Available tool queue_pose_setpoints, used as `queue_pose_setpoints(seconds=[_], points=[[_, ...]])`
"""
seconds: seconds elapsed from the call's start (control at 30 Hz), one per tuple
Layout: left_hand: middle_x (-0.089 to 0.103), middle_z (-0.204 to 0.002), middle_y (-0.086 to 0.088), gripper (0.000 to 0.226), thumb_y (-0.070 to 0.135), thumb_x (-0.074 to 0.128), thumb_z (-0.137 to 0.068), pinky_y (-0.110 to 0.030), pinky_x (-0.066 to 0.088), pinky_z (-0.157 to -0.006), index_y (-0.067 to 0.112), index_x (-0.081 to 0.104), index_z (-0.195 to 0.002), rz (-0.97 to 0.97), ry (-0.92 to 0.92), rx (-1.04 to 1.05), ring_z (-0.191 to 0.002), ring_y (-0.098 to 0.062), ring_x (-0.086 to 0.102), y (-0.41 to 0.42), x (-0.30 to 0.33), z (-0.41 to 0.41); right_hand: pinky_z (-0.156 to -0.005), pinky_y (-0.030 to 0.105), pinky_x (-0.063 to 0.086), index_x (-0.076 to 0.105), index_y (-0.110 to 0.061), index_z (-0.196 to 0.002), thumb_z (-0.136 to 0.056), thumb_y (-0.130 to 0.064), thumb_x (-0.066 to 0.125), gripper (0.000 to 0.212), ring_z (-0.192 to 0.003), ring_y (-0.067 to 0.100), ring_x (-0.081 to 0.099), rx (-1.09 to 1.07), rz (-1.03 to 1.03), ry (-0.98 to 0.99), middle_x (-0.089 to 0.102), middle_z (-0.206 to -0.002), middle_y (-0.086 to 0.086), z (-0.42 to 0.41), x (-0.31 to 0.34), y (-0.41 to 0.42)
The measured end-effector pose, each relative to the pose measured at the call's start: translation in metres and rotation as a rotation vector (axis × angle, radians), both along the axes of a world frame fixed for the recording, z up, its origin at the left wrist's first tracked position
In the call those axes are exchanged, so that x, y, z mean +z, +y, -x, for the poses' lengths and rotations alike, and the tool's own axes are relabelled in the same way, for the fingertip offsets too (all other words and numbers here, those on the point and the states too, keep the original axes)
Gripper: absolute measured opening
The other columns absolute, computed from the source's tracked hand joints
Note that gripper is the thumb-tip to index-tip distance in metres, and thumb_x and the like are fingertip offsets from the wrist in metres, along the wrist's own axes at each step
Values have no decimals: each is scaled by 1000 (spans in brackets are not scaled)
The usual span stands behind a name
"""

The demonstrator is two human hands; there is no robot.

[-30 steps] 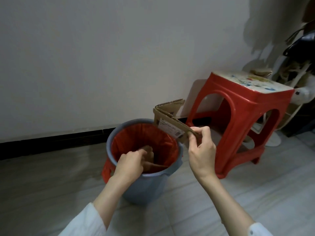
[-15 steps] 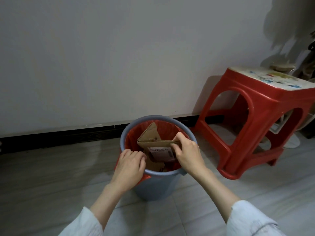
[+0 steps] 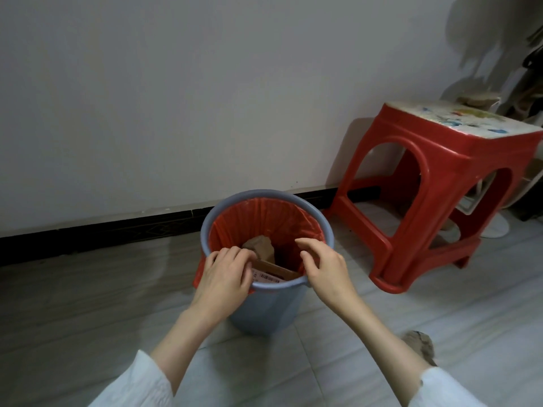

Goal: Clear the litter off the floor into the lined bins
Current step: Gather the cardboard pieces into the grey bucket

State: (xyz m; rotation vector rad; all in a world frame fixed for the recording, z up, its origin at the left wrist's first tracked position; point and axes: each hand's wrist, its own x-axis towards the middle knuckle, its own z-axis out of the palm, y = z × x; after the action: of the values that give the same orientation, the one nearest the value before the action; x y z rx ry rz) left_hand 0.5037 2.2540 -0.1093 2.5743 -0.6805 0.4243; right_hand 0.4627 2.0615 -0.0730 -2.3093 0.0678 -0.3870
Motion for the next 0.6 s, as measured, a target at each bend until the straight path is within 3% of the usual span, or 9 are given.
queue_pose_setpoints(seconds=[0.07,0.17,0.3,0.4,0.53,0.6], points=[[60,-96,8,33,27,33,-83,-29,37,-79,22,60,-101,29,-27,-50,-90,-14,54,-10,7,6,-93,23,45,64,-17,-115,-93,-8,49,28,-106,8,58,-56,-47,-54,64,-115,-3,18,-4,-11],[59,-90,3,26,17,39,-83,-29,36,-69,17,61,-96,33,-142,-164,-83,-18,53,-33,14,25,-85,18,45,65,-16,-111,-91,-5,50,26,-97,8,60,-127,-76,-73,65,-107,-4,49,-14,-35],[59,-91,-3,23,10,44,-81,-30,34,-66,12,61,-96,-70,-222,-402,-80,-23,51,-73,-3,60,-80,16,42,62,-15,-113,-92,-7,49,26,-94,10,60,-235,-124,78,64,-104,-7,102,-42,-78],[58,-96,-2,25,11,44,-79,-27,31,-67,14,58,-100,-186,-111,-508,-81,-21,52,-99,-28,82,-75,13,42,60,-13,-117,-93,-9,49,26,-94,12,59,-311,-155,201,64,-105,-2,140,-72,-108],[59,-98,0,34,15,34,-79,-26,34,-66,17,57,-103,-302,132,-562,-83,-20,55,-132,-65,109,-85,25,43,57,-10,-121,-93,-13,50,29,-89,14,57,-374,-93,395,64,-111,7,183,-116,-148],[60,-105,-1,40,19,28,-81,-30,41,-72,17,57,-109,-338,242,-618,-91,-23,57,-144,-90,126,-89,27,40,53,-10,-125,-94,-16,49,32,-100,19,58,-392,-57,499,62,-116,8,200,-139,-166]])
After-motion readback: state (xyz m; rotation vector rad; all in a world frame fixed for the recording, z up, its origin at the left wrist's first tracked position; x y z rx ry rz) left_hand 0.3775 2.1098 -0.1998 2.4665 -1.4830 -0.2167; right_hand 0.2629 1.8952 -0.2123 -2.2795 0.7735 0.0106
